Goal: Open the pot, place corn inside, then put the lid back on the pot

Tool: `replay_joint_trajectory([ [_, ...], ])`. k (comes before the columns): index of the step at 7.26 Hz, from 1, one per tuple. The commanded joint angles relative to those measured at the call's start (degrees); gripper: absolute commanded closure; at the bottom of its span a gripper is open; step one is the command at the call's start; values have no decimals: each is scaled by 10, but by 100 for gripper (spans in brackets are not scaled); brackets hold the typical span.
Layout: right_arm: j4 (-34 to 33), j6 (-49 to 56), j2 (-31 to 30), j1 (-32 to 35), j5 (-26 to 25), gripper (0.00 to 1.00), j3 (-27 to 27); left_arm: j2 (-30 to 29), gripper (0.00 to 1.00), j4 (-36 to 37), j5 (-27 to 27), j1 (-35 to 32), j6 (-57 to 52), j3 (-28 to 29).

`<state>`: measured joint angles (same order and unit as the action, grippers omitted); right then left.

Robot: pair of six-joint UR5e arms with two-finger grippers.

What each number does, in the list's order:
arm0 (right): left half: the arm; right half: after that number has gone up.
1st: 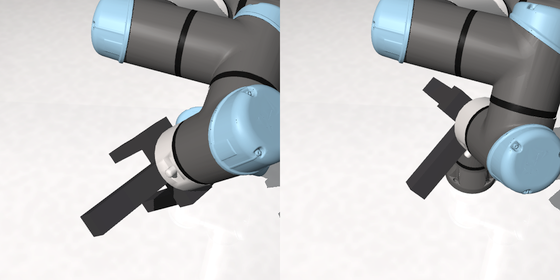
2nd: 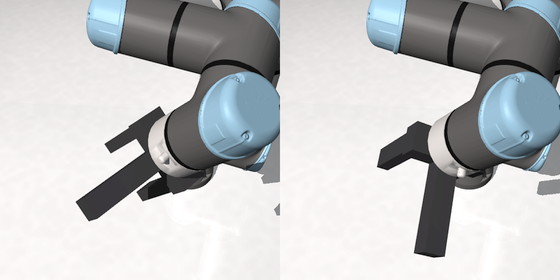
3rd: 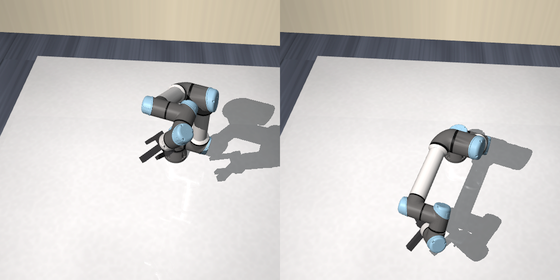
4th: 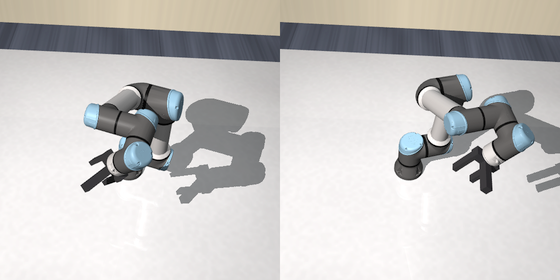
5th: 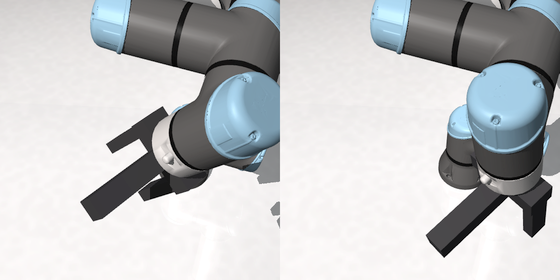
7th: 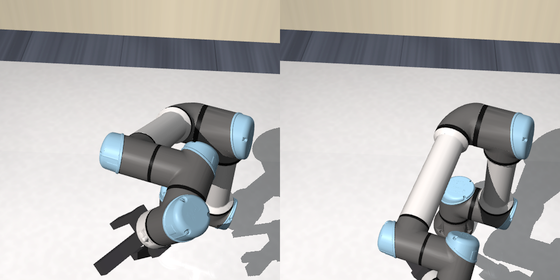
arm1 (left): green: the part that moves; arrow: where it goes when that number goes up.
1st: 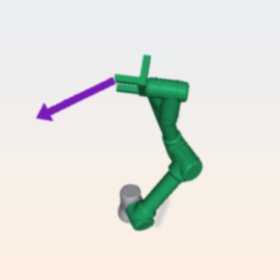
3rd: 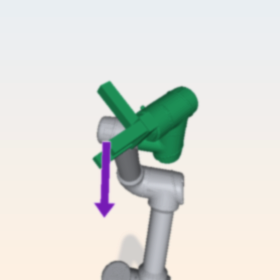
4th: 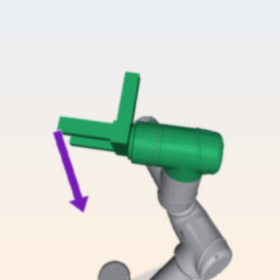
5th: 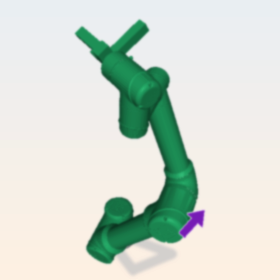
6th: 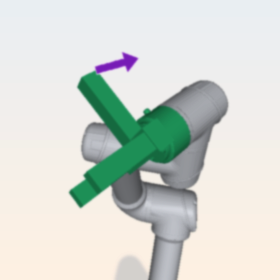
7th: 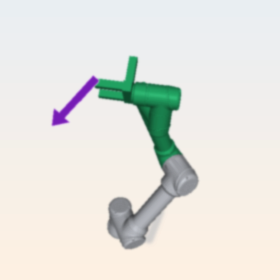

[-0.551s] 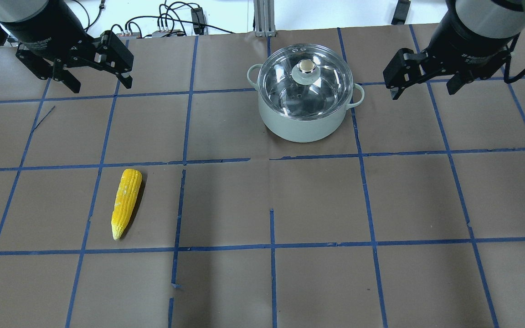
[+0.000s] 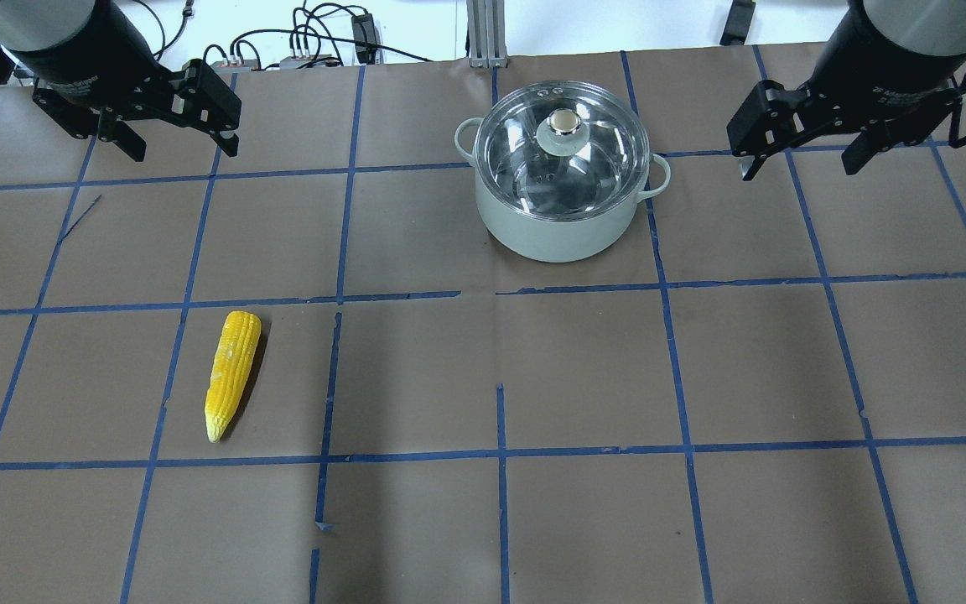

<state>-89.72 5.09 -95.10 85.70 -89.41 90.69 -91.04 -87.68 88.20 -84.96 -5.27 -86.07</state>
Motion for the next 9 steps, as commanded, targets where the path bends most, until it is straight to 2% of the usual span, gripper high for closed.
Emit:
replay_joint_trajectory([
  [1, 28, 0, 2, -1, -2, 4, -3, -6, 1, -73, 4, -1, 24, 19],
  [2, 30, 0, 1, -2, -6, 4, -3, -19, 0, -90, 5, -1, 24, 42],
  [4, 30, 0, 0, -1, -8, 4, -3, -22, 0, -92, 7, -1, 23, 42],
  [5, 25, 0, 1, -1, -8, 4, -3, -20, 0, -87, 43, -3, 23, 42],
  [6, 1, 1, 14, 0, -5, 5, -4, -13, 0, -89, 18, -2, 24, 38],
  [7, -37, -1, 60, 6, 2, 5, -24, -22, 0, -89, -4, -1, 15, 38],
  [9, -47, -17, 170, 38, 1, 7, -123, -23, 0, -78, -2, -2, 16, 21],
])
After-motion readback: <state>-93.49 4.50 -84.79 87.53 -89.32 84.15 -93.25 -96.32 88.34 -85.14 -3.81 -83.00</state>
